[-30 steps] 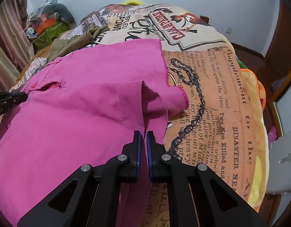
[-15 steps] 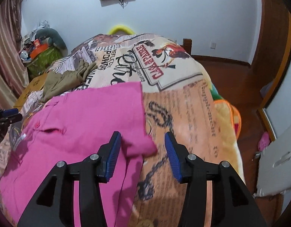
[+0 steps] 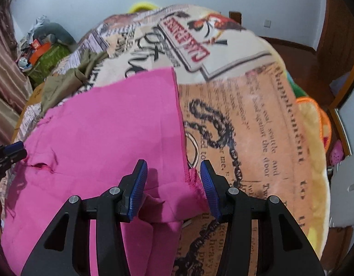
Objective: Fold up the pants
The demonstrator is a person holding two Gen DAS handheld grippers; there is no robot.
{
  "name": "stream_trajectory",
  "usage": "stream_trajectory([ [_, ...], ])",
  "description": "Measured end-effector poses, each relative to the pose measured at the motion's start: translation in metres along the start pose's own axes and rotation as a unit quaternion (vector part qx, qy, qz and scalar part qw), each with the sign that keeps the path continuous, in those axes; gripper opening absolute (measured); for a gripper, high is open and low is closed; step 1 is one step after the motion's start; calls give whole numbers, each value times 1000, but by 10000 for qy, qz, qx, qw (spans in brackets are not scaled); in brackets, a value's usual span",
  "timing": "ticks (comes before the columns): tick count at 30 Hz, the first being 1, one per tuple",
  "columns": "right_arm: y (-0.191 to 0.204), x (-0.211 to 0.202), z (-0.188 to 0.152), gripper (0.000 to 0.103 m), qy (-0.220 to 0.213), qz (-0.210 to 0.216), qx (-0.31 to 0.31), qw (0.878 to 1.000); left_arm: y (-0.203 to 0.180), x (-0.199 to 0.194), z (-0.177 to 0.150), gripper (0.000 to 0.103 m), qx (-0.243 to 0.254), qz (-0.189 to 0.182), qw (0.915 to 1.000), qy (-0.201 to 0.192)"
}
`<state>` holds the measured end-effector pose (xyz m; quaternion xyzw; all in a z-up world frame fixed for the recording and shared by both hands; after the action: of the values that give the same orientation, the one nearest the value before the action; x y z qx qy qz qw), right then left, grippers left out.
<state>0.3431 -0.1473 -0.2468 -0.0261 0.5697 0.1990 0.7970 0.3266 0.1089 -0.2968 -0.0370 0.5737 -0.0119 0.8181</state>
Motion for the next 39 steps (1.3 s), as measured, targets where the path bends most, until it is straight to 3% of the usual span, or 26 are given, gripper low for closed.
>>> stream_trajectory([
  [5, -4, 11, -8, 44, 140, 71, 70, 9999, -3, 9, 5, 47, -56, -335, 9994, 63],
  [9, -5, 10, -11, 44, 104, 158, 88, 9998, -3, 17, 10, 39, -268, -709, 9969, 228],
  [11, -4, 10, -13, 38, 69, 190, 39, 9998, -1, 18, 12, 37, -386, -841, 9953, 277],
  [16, 9, 9, -15, 16, 41, 150, -359, 9992, 5, 17, 9, 10, -518, -784, 9951, 315],
  [18, 14, 10, -15, 14, 18, 20, -489, 9988, 8, 16, 8, 9, -548, -809, 9947, 312],
  [21, 16, 11, -15, 12, -18, -85, -580, 9983, 5, 10, 7, 8, -448, -489, 9976, 198],
  [24, 15, 15, -15, 10, 42, -146, -637, 9979, -8, 4, 4, 5, 11, 433, 9991, -41],
  [26, 15, 16, -14, 10, 57, -190, -665, 9976, -13, 5, 1, 5, 259, 830, 9962, -91],
  [32, 17, 14, -17, 9, 91, -285, -740, 9968, 8, 3, 2, 6, -66, 511, 9987, -28],
  [37, 17, 16, -19, 9, 70, -341, -726, 9968, 7, 16, 0, 6, 49, 775, 9970, 34],
  [39, 19, 16, -18, 9, 105, -413, -816, 9958, 11, 19, 1, 6, -78, 634, 9979, 75],
])
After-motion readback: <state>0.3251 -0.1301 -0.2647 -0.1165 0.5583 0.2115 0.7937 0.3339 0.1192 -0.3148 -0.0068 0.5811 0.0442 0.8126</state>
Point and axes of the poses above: each gripper's, at about its wrist camera, not at the fingertips, and x roughly the way its jaws point, y to its left, z to its top, the point moved 5 cm from there along x, roughly the way its jaws point, and after that the axes turned 9 degrees about y, right-handed, at the moved point
